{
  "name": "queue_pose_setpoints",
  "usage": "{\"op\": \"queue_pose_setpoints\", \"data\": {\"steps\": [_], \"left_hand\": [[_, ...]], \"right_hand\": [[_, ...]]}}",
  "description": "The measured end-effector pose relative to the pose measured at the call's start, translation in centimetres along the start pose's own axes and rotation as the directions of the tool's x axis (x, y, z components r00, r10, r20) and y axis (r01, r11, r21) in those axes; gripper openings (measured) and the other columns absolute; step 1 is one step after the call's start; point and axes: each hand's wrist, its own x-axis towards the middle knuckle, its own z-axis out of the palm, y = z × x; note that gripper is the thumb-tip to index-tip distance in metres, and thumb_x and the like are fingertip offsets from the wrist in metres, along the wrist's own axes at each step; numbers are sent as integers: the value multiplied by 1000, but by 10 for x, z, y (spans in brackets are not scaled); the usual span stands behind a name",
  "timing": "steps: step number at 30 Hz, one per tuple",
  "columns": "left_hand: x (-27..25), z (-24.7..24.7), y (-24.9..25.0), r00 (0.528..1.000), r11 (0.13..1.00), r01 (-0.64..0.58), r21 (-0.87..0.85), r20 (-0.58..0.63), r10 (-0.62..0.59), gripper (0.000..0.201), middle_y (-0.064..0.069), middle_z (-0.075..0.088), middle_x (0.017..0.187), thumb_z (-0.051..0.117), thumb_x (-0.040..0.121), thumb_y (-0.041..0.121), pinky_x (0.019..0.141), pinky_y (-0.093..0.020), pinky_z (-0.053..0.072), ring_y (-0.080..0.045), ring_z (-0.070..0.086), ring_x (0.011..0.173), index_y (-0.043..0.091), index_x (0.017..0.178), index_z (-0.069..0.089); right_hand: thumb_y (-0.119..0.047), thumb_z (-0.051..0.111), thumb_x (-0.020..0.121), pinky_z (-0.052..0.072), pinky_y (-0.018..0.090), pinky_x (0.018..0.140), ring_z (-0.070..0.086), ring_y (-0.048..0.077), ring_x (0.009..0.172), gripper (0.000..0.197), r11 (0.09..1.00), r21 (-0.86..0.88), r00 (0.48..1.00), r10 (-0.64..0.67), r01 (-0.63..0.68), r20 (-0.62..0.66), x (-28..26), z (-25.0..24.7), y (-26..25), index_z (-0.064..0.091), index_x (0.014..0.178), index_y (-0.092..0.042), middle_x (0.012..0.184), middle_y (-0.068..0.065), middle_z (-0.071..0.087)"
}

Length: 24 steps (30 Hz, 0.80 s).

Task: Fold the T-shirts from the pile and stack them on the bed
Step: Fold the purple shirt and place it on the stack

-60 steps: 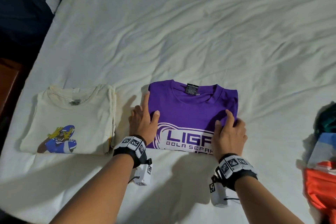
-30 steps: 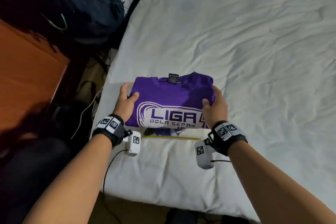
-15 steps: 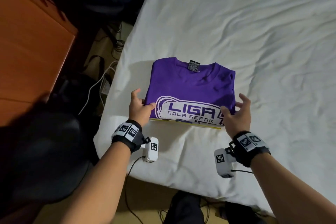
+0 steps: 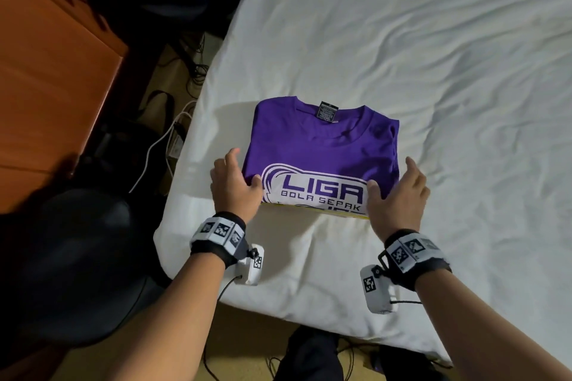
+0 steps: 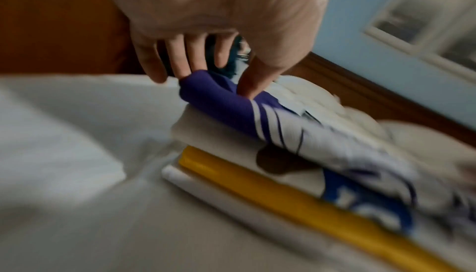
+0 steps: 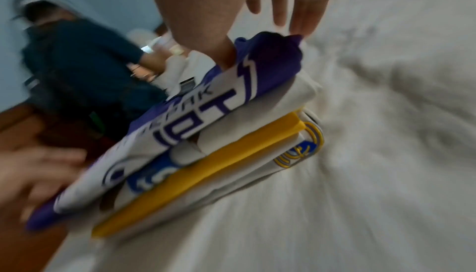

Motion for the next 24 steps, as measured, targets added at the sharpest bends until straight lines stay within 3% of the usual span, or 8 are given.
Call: {"op": "queue_pose_setpoints", "data": {"steps": [2, 4, 6, 8, 11, 15, 21, 24], "left_hand": [[-4, 10, 16, 958, 923, -262, 282, -38, 283, 63, -18, 47, 140, 61, 87, 27, 100, -52, 42, -38, 46, 126, 11, 145, 45], [-5, 28, 37, 882, 794, -456, 402, 80, 465, 62, -23, 35, 156, 46, 97, 37, 110, -57, 34, -41, 34, 142, 9, 151, 40], [-2, 49, 46, 820, 697, -568, 438, 227, 525, 63, -24, 18, 166, 34, 103, 42, 119, -63, 21, -41, 15, 154, 10, 158, 31], [2, 64, 37, 786, 641, -616, 458, 315, 531, 65, -22, 7, 169, 31, 103, 43, 120, -66, 14, -39, 5, 156, 13, 161, 23], [2, 70, 10, 792, 636, -611, 471, 350, 501, 75, -21, 0, 169, 36, 98, 47, 121, -65, 9, -38, 1, 157, 21, 164, 13], [2, 68, -7, 849, 718, -529, 453, 274, 452, 76, -16, -3, 170, 31, 98, 58, 122, -65, 7, -36, -2, 157, 28, 164, 9], [15, 57, -19, 911, 823, -406, 397, 254, 326, 71, -7, -9, 171, 28, 102, 57, 119, -67, 19, -36, 3, 157, 34, 163, 0], [22, 46, -21, 919, 826, -368, 426, 300, 255, 71, -5, -10, 171, 16, 101, 60, 120, -68, 13, -38, 4, 156, 33, 162, -7]], "right_hand": [[-42, 55, 94, 14, 48, 124, 18, 39, 150, 76, 952, -226, 976, -218, 207, -26, -4, 12, -12, 25, 155, -6, 163, 22, 20], [-47, 41, 99, 1, 45, 126, 2, 35, 156, 76, 897, -293, 940, -340, 330, 17, -7, 35, -29, 21, 158, -3, 167, 21, 8], [-47, 34, 102, -3, 48, 126, -6, 33, 156, 75, 870, -325, 928, -356, 371, 109, -10, 61, -40, 18, 159, -1, 168, 19, 2], [-44, 31, 102, 1, 53, 125, -4, 34, 156, 72, 815, -400, 907, -371, 420, 197, -13, 81, -35, 21, 158, -1, 168, 19, 5], [-48, 34, 99, 2, 56, 125, 0, 35, 156, 73, 727, -485, 874, -400, 486, 276, -14, 91, -10, 24, 159, -6, 168, 18, 8], [-53, 37, 98, 3, 57, 125, 1, 36, 156, 75, 699, -487, 852, -442, 523, 281, -12, 90, 4, 22, 161, -16, 169, 15, 8], [-60, 28, 100, 4, 59, 123, 7, 37, 155, 69, 760, -501, 910, -351, 414, 219, -7, 80, 12, 25, 160, -27, 169, 12, 12], [-60, 22, 101, 9, 59, 123, 1, 33, 156, 68, 838, -460, 954, -228, 293, 194, -4, 67, 14, 17, 161, -30, 170, 8, 3]]}}
